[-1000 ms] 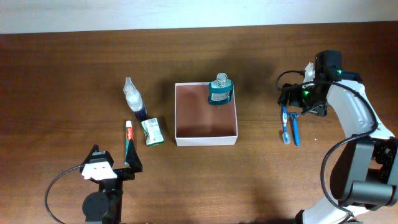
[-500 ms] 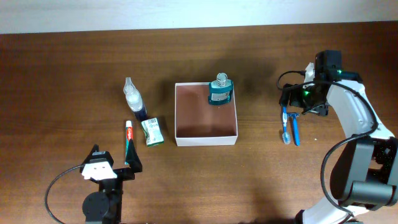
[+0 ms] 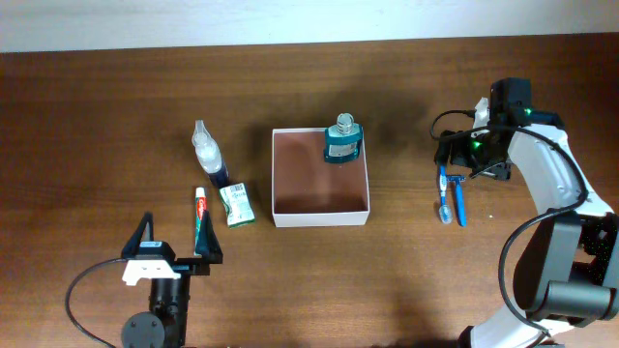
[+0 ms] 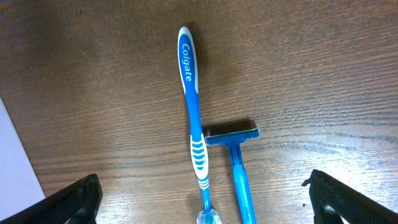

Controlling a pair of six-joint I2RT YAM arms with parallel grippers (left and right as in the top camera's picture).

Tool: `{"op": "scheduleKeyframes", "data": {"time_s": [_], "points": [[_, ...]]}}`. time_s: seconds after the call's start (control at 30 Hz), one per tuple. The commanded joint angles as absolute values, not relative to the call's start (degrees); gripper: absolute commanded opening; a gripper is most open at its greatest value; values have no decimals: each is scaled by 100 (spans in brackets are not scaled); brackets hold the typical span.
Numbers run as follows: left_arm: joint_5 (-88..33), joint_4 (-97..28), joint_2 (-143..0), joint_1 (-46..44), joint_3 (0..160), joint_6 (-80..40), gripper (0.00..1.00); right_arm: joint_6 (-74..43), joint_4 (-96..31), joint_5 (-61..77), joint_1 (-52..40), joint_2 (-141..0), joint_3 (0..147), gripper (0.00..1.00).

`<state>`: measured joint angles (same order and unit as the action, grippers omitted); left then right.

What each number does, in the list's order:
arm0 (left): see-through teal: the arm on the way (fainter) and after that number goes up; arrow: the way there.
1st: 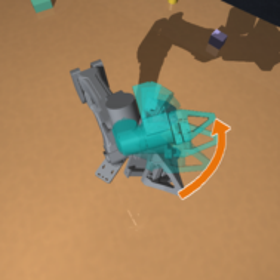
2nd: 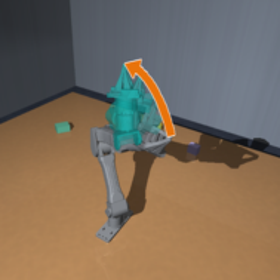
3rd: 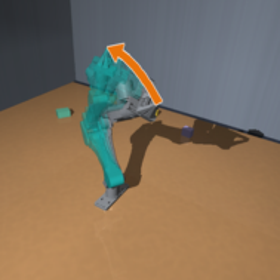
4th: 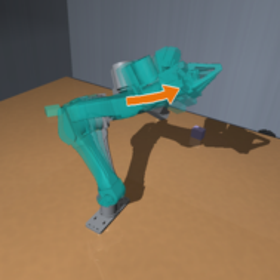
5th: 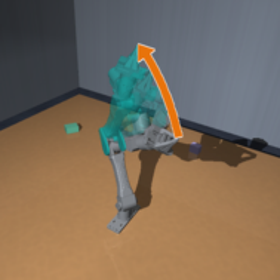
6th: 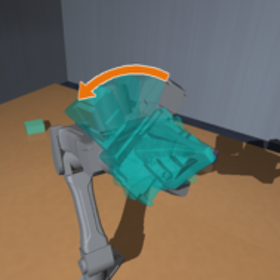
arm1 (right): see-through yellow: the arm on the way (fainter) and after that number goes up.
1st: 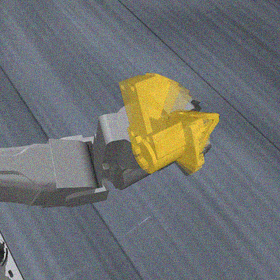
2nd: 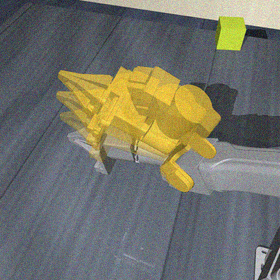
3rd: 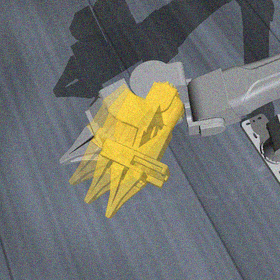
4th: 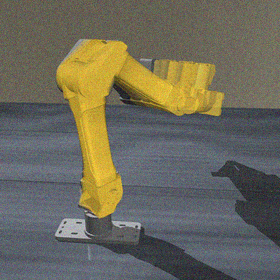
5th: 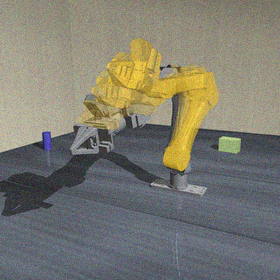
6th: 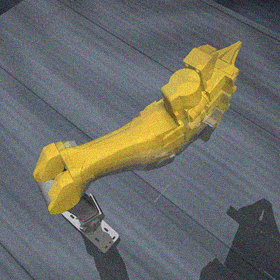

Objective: Pack container
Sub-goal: 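Reach the left gripper down to the foaming soap bottle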

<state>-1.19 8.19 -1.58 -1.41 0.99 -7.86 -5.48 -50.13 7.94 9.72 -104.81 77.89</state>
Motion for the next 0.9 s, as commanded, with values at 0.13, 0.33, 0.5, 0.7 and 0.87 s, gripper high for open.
{"op": "scheduleKeyframes", "data": {"time_s": [0.13,0.33,0.5,0.7,0.87], "points": [[-370,526,-1511,-99,1461,-550,99,-486,-5015,720,976,-10355,7874,99],[-891,-1852,-4169,-99,4311,-62,99,-486,-5015,720,978,-10355,7874,98],[-972,-3509,-6267,-99,6490,25,99,-486,-5015,720,978,-10355,7874,99],[-1269,-3876,-7579,-99,7352,25,100,-486,-5015,720,978,-10355,7874,99],[-1245,-3782,-7961,-95,7352,23,100,-486,-5015,720,978,-10355,7874,99]]}}
